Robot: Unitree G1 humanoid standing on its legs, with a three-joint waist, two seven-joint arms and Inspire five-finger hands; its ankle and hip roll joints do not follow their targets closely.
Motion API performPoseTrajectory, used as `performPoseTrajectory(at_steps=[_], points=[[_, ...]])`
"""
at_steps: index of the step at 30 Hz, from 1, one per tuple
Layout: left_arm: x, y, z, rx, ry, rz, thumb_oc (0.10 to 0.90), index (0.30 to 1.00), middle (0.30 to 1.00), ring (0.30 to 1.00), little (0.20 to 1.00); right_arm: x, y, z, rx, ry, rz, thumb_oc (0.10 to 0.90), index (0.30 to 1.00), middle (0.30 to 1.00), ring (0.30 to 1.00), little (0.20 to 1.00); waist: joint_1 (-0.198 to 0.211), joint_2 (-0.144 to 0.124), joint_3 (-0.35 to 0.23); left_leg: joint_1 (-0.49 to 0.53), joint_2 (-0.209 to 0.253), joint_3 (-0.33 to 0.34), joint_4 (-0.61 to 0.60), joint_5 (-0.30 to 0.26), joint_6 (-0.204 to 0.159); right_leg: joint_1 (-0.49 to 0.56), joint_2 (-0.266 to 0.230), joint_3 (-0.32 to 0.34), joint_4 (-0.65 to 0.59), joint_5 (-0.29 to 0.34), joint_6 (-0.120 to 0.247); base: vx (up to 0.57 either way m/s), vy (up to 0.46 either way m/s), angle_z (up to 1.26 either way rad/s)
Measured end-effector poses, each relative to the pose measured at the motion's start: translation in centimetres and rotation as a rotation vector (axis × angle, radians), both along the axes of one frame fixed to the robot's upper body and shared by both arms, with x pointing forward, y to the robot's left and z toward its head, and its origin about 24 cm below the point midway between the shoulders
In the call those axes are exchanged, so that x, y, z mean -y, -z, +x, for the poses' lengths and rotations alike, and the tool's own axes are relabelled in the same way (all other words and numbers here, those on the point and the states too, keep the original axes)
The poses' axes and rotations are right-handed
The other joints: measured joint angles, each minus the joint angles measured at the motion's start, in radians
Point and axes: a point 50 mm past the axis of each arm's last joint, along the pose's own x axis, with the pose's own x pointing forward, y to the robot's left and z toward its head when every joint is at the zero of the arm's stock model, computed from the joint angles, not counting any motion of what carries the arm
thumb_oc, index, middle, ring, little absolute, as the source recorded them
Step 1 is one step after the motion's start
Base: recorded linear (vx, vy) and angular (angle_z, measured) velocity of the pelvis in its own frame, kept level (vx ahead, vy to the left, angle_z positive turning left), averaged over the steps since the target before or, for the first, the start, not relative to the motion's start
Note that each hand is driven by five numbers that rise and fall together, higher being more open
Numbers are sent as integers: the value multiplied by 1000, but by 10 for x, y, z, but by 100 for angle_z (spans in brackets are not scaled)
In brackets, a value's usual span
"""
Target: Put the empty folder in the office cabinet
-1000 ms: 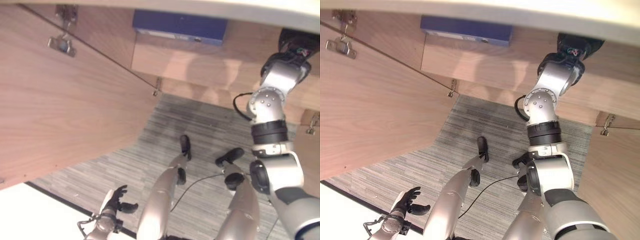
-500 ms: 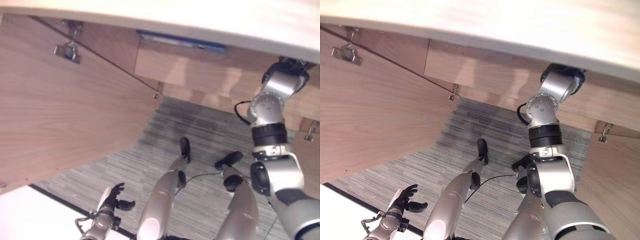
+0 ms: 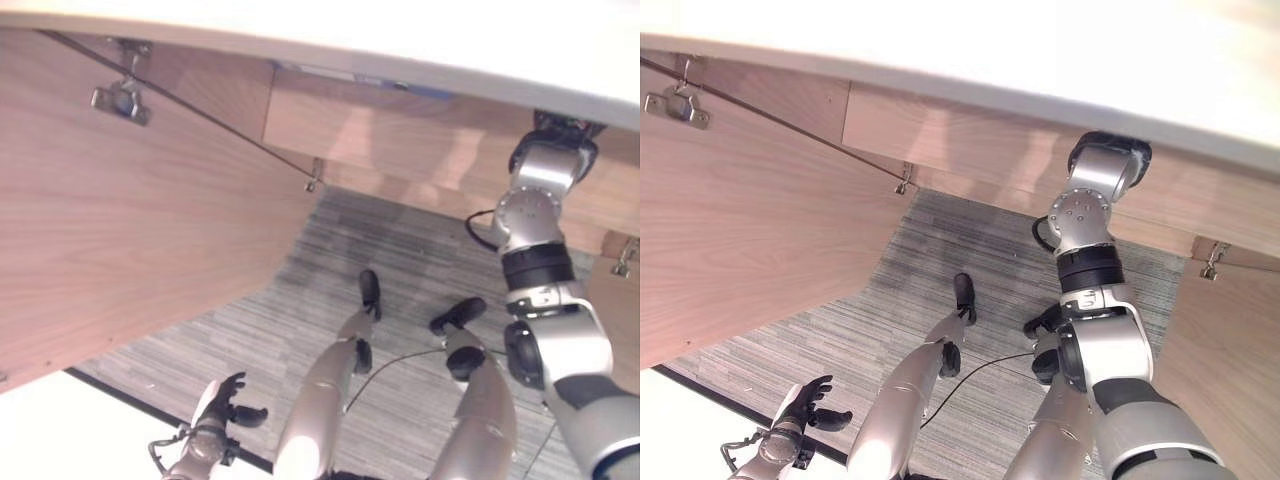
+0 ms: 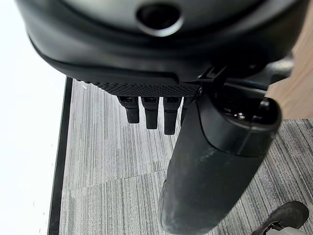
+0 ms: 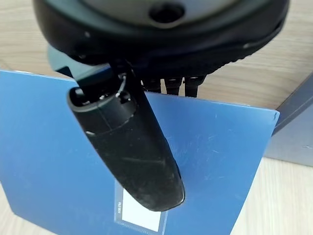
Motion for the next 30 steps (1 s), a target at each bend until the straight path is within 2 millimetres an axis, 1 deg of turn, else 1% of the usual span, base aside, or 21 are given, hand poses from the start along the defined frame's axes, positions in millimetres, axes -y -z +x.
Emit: performPoseTrajectory(at_steps=[5, 9, 11, 13, 14, 15, 16, 19, 21, 23, 24, 25, 30], points=[[0, -1, 1, 4, 1, 0, 800, 900, 900, 900, 900, -3, 0, 1, -5, -14, -12, 800, 900, 900, 900, 900, -2, -1, 1, 1, 1, -1, -4, 0, 0, 3, 4, -1, -6, 1, -1, 0, 0, 0], [0, -1, 2, 5, 2, -1, 800, 900, 900, 900, 900, -12, 0, 3, 19, -63, -51, 800, 900, 900, 900, 900, -9, -2, 1, 2, 3, 0, -3, 1, 1, 6, 8, -1, -14, 9, 1, 0, 0, 0], [1, -1, 3, 9, 5, -4, 800, 900, 900, 900, 900, -18, -1, 5, 24, -95, -121, 800, 900, 900, 900, 900, -17, -2, 1, 2, 3, 1, -4, 1, 2, 7, 8, -1, -19, 13, 6, -36, -129, -1], [3, -4, 5, 24, 17, -12, 800, 900, 900, 900, 900, -20, -2, 5, 20, -107, -179, 800, 900, 900, 900, 900, -20, -4, 2, 2, 2, -4, -4, 8, 4, 8, 14, 3, -11, 16, 5, -53, -88, 10], [0, -7, 7, 40, 21, -8, 800, 900, 900, 900, 900, -23, 1, 7, 3, -125, -274, 800, 900, 900, 900, 900, -46, -5, 2, -3, 1, -24, -9, 12, 4, 11, 28, 23, -17, 12, 9, -25, -10, 22], [-1, -8, 8, 41, 25, -5, 800, 900, 900, 900, 900, -26, 1, 7, 3, -141, -299, 800, 900, 900, 900, 900, -51, -8, 3, -5, 5, -30, -10, 11, 1, 11, 41, 45, -27, 6, 18, -6, 2, 18], [-1, -9, 9, 46, 31, -7, 800, 900, 900, 900, 900, -29, 2, 8, 1, -156, -304, 800, 900, 900, 900, 900, -50, -17, 3, -5, 7, -29, -12, 11, -4, 6, 45, 52, -30, 7, 18, -2, -1, -4], [1, -11, 12, 59, 37, -20, 800, 900, 900, 900, 900, -33, 2, 9, 18, -169, -211, 800, 900, 900, 900, 900, -53, -19, 3, -8, 6, -24, -26, 11, 0, -7, 45, 61, -36, 10, 22, -3, -5, -5], [1, -11, 12, 59, 37, -20, 800, 900, 900, 900, 900, -29, 4, 8, 6, -145, -169, 800, 900, 900, 900, 900, -53, -19, 3, -17, 6, -25, -25, 11, 1, -15, 46, 60, -35, 11, 22, 0, 0, 0], [1, -11, 12, 55, 36, -19, 800, 900, 900, 900, 900, -29, 7, 5, 10, -137, -93, 800, 900, 900, 900, 900, -53, -19, 3, -26, 4, -25, -26, 17, -6, -23, 49, 59, -36, 13, 19, 0, 0, 0], [1, -11, 12, 58, 35, -19, 800, 900, 900, 900, 900, -30, 9, 4, 16, -135, -70, 800, 900, 900, 900, 900, -54, -19, 3, -29, 4, -25, -26, 17, -4, -24, 51, 58, -37, 20, 9, 0, 0, 0], [1, -12, 13, 63, 37, -20, 800, 900, 900, 900, 900, -30, 10, 4, 22, -130, -49, 800, 900, 900, 900, 900, -54, -19, 3, -30, 4, -25, -26, 16, -3, -24, 51, 58, -39, 20, 9, 0, 0, 0], [4, -18, 18, 99, 53, -28, 800, 900, 900, 900, 900, -32, 13, 0, 41, -124, -29, 800, 900, 900, 900, 900, -53, -19, 3, -31, 0, -25, -25, 16, 5, -23, 50, 58, -42, 20, 9, 0, 0, 0]])
